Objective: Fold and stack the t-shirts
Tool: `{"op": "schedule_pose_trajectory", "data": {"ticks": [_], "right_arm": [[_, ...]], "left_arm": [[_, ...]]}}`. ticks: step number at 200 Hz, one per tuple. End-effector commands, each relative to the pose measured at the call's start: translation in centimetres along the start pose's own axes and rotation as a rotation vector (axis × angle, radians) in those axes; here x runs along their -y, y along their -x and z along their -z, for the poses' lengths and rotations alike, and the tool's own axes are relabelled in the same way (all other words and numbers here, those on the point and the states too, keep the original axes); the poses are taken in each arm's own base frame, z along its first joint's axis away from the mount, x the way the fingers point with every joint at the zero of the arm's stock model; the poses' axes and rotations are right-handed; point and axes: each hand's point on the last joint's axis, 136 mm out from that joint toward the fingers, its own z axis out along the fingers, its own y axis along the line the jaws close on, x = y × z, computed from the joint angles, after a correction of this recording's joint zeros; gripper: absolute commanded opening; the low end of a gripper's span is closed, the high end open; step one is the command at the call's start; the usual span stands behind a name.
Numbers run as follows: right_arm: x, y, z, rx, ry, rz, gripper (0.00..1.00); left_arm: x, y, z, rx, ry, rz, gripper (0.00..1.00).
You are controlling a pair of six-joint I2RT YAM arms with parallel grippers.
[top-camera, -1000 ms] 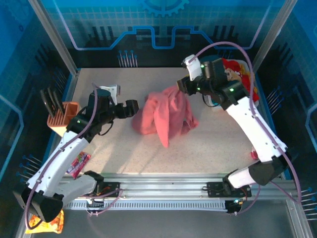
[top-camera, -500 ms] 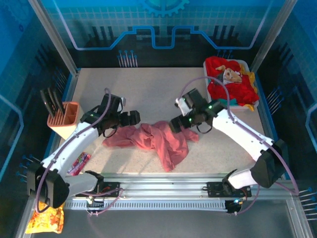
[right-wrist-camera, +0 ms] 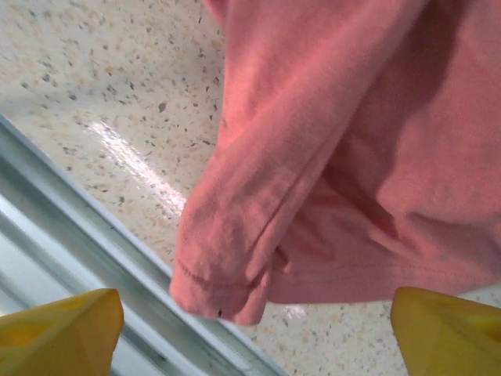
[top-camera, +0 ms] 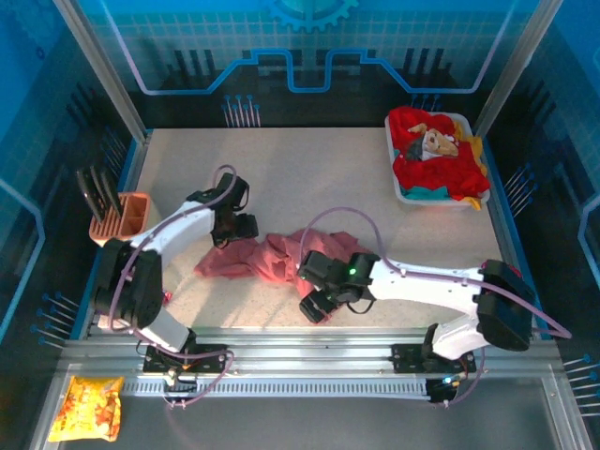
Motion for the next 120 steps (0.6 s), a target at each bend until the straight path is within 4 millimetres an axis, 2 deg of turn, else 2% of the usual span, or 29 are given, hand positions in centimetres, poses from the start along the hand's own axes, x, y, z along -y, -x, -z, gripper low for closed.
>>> {"op": "schedule_pose_trajectory", "data": {"ticks": [1, 25, 49, 60, 69, 96, 111, 120], "right_arm": [[-0.4, 0.9, -1.7, 0.058, -0.093, -0.009, 0.82], [-1.6, 0.4, -3.8, 0.026, -0.119, -0.006, 0.77], [-0.3, -0.7, -4.9, -0.017, -0.224, -0.020, 0.57], [0.4, -1.0, -4.6, -0.015, -0.246, -0.025, 0.37], [0.9, -0.9, -3.9, 0.001, -0.250, -0.037, 0.24], [2.9, -0.2, -0.9, 0.061, -0.216, -0.084, 0.01], [4.4, 0.5, 1.7, 0.112, -0.187, -0.114, 0.00], [5.6, 0.9, 3.6, 0.145, -0.171, -0.141, 0.00]], "left_arm": [[-1.4, 1.6, -0.8, 0.039, 0.103, -0.009, 0.69], [-1.6, 1.7, -2.5, 0.032, 0.133, 0.000, 0.69], [-1.9, 1.2, -4.5, -0.003, 0.156, 0.009, 0.68], [-2.0, 0.9, -5.4, -0.012, 0.159, 0.014, 0.61], [-2.0, 0.8, -5.8, -0.011, 0.159, 0.022, 0.51], [-1.7, 1.4, -6.5, 0.015, 0.143, 0.043, 0.19], [-1.7, 1.7, -6.9, -0.008, 0.145, 0.047, 0.00], [-1.5, 2.2, -6.7, -0.004, 0.141, 0.044, 0.00]]}}
